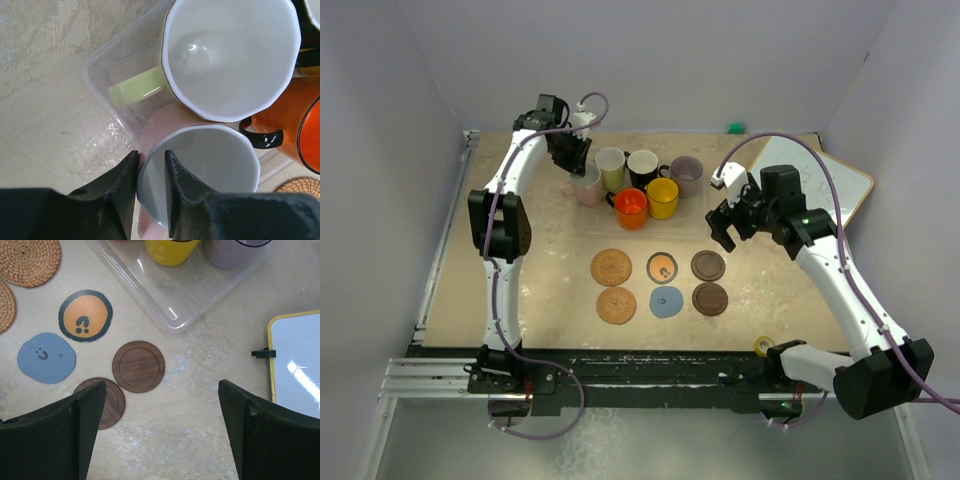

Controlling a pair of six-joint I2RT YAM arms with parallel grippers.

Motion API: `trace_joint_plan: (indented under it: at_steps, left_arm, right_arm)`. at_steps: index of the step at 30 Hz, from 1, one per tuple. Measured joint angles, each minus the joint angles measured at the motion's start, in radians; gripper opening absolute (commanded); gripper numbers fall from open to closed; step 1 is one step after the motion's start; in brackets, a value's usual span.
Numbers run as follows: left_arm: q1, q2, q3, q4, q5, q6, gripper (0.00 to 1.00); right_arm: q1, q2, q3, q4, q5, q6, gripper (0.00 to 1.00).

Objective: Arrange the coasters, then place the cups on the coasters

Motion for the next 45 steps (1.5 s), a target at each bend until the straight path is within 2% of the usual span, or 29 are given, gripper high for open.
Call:
trace_joint_plan:
  at_steps: [6, 11, 22, 35, 40, 45]
  left_arm:
    - [0.001, 0.008, 0.006, 0.0, 0.001, 0.01, 0.14]
    - [0.001, 0.009, 0.006, -0.004, 0.0, 0.03, 0.03]
    - [0.0, -0.009, -0.013, -0.014, -0.007, 0.032, 0.03]
    - [-0.002, -0.199, -0.158, -0.013, -0.039, 0.031, 0.03]
    - [-0.023, -0.312, -0.279, 0.005, -0.053, 0.02, 0.03]
    - [-0.103, -0.502, -0.504, 0.035, -0.098, -0.008, 0.03]
  right_arm:
    - [0.003, 0.0, 0.0, 0.0, 0.0, -0.001, 0.96]
    - [0.004, 0.0, 0.0, 0.0, 0.0, -0.002, 0.96]
    - [0.004, -0.002, 0.0, -0.001, 0.0, -0.003, 0.97]
    - [0.004, -0.027, 0.0, -0.005, -0.003, -0.003, 0.97]
    - [0.004, -0.027, 0.0, -0.006, -0.002, -0.003, 0.97]
    - [0.004, -0.029, -0.005, -0.004, 0.001, -0.003, 0.97]
